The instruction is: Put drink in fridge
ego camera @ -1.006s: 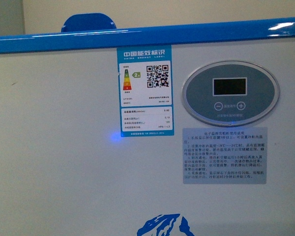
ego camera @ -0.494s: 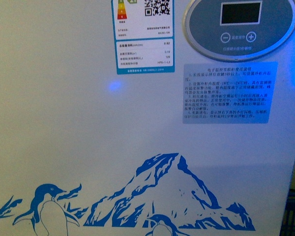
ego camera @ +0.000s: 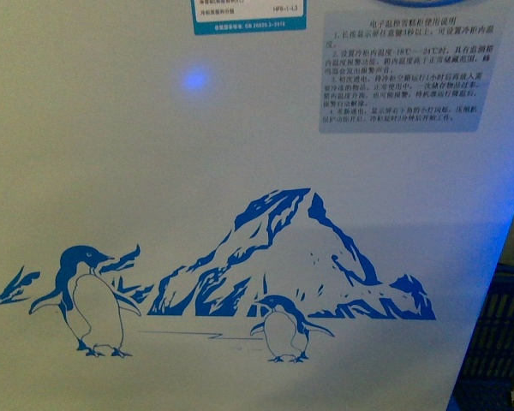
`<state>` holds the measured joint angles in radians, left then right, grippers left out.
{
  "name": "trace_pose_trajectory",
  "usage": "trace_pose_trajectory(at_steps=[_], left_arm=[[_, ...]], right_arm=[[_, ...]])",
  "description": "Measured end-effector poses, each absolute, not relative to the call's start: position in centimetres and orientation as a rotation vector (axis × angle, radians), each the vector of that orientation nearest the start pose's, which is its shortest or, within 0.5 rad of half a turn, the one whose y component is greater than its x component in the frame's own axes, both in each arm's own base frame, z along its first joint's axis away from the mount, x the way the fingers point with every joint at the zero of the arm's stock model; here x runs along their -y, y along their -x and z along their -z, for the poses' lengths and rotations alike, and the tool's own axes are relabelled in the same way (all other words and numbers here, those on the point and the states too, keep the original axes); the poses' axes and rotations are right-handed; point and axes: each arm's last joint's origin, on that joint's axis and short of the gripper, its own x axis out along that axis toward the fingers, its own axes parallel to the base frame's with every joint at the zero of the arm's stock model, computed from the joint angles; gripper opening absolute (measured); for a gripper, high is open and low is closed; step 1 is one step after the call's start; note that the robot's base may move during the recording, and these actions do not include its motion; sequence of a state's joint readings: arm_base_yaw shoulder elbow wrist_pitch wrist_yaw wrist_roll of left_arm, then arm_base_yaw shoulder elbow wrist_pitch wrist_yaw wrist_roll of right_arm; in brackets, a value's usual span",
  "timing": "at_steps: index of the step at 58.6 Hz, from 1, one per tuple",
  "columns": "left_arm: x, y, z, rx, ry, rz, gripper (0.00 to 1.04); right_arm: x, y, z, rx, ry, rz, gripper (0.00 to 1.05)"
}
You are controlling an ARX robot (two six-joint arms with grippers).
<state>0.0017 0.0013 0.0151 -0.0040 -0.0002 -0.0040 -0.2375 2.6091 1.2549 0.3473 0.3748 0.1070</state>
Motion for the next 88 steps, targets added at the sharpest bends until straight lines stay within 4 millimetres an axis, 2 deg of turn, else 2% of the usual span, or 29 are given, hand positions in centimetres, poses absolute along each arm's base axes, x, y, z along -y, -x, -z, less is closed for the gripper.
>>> trace_pose_trajectory(at_steps=[7,20,40,62,77,88], left_arm=[[0.0,-9.7,-16.8,0.010,0.004,-0.002,0.97],[0.0,-9.7,-16.8,0.010,0.004,-0.002,0.97],[0.0,-9.7,-16.8,0.010,0.004,-0.002,0.97],[0.0,-9.7,-16.8,0.010,0.004,-0.002,0.97],[0.0,-9.7,-16.8,0.010,0.004,-0.002,0.97],[0.0,-9.7,-16.8,0.010,0.004,-0.002,0.97]], right_arm=[[11.9,-40.9,9.6,-1.035,0.008,0.652,0.97],[13.2,-42.3,12.2,-1.065,0.048,0.719,0.97],[13.7,-41.3,16.1,-1.223,0.070,0.763,0.97],[14.0,-41.5,18.0,-1.258,0.042,0.759,0.97],[14.1,-42.0,18.6,-1.275,0.032,0.767,0.97],[14.0,-42.1,18.8,-1.292,-0.008,0.720,0.70]])
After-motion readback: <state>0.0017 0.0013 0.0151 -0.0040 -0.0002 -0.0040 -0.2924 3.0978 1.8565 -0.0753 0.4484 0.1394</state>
